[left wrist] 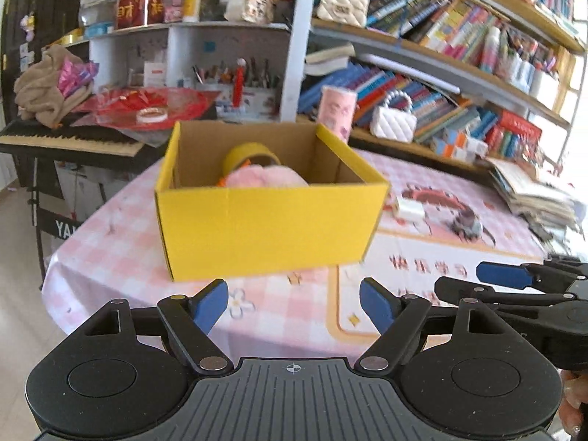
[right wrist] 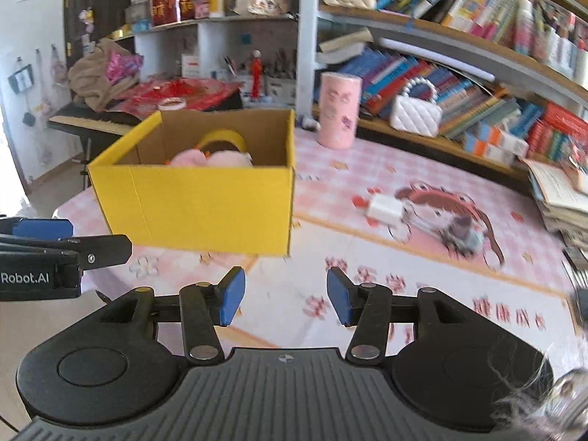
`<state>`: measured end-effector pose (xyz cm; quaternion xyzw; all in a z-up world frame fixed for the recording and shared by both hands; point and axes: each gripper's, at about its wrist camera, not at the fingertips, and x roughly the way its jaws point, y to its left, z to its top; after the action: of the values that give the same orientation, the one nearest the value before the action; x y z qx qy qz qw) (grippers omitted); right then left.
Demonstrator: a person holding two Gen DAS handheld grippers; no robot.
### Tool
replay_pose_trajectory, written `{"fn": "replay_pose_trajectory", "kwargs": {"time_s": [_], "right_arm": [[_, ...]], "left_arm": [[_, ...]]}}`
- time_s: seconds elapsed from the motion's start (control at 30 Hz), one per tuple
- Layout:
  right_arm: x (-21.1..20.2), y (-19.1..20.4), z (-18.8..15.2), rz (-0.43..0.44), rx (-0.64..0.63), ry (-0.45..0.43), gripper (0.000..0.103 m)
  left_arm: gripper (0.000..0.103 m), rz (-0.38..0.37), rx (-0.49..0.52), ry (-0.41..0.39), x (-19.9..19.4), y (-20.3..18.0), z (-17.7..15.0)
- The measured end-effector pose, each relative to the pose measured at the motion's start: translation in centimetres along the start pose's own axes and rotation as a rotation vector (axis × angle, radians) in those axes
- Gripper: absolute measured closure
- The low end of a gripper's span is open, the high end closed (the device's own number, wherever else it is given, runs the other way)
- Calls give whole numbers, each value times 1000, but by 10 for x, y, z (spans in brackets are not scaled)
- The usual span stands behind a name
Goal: Organize objects
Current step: 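Withdraw both grippers from the box toward the white charger and toy car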
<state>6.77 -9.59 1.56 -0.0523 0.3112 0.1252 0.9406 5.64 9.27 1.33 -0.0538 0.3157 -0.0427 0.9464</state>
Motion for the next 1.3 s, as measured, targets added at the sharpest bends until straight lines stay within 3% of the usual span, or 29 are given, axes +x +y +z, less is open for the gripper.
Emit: {"fn": "replay_pose_trajectory", "kwargs": {"time_s": [0.53, 1.3], "right_arm": [[-35, -13, -45, -133, 109, 46, 47], [-57, -68, -71, -306, 238, 77, 42]], "left_arm": [[22, -92, 97, 75, -5, -31, -28], [21, -248, 214, 131, 25, -96, -25]]}}
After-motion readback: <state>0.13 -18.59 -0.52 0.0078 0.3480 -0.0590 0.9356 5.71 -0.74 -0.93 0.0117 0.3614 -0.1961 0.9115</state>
